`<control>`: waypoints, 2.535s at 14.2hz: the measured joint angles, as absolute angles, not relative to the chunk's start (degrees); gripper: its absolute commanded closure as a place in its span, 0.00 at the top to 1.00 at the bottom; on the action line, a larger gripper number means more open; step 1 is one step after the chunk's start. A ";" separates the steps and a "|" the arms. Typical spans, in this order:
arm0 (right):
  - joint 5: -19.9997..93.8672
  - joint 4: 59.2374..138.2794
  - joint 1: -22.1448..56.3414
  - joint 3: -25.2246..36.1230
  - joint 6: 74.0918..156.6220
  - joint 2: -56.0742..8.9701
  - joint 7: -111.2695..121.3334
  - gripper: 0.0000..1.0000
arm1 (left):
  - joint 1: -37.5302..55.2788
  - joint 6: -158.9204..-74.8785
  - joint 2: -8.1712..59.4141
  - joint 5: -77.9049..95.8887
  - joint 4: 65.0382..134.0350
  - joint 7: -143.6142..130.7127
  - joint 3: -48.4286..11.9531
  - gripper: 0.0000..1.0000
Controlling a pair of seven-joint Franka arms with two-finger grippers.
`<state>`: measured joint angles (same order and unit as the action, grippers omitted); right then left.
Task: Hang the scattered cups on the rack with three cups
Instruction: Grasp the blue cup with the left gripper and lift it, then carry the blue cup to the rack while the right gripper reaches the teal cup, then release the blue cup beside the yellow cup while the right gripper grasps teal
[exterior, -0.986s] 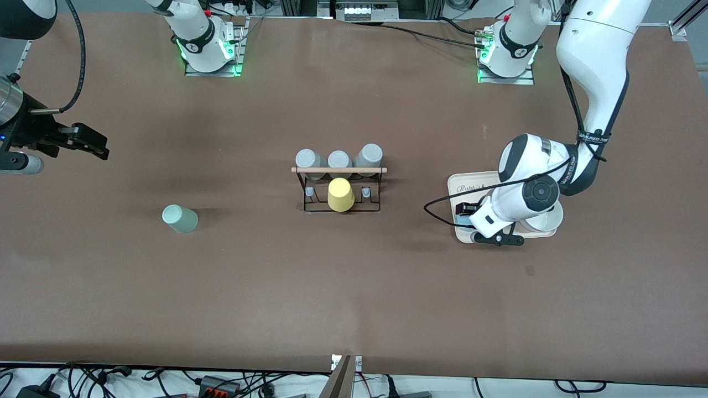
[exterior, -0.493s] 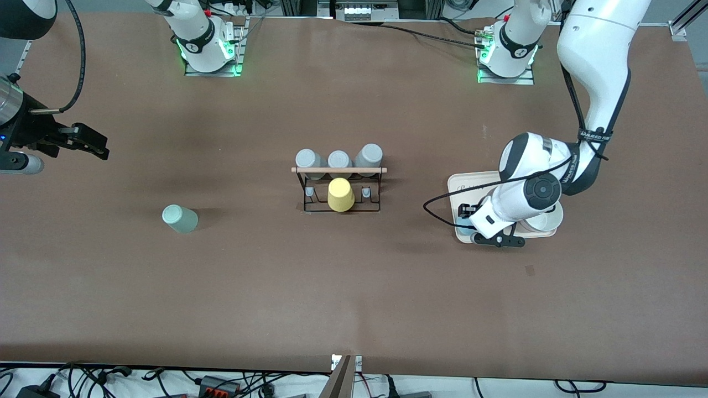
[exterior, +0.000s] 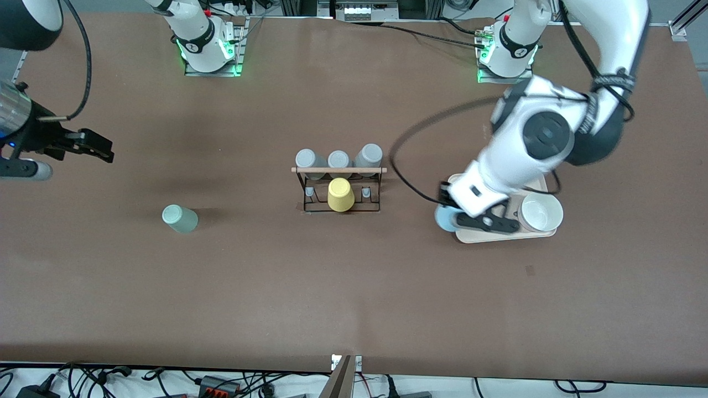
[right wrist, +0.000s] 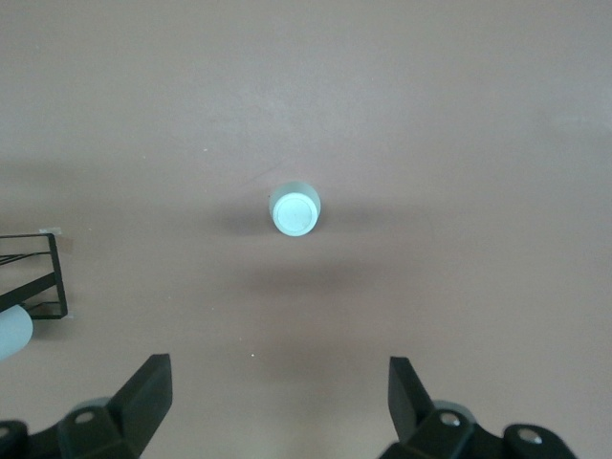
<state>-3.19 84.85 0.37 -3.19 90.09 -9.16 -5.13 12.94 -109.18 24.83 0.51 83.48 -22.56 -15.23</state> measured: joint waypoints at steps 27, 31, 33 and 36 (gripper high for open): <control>-4.47 110.74 -0.81 -2.72 134.68 -26.84 -2.15 0.70 | 25.02 -118.51 40.09 -1.56 75.66 -40.47 -14.27 1.00; -4.47 110.75 -0.76 -2.75 134.68 -26.73 -1.97 0.40 | 17.67 -112.25 35.72 -2.01 73.64 -40.43 -13.92 1.00; -4.48 110.62 -0.72 -2.87 134.83 -26.72 -1.75 0.31 | 11.83 -107.88 32.92 -2.05 73.59 -38.50 -14.00 1.00; -4.44 107.27 0.99 -3.42 131.19 -26.30 -1.69 0.30 | 6.38 -101.70 29.57 -2.09 73.61 -32.29 -13.91 1.00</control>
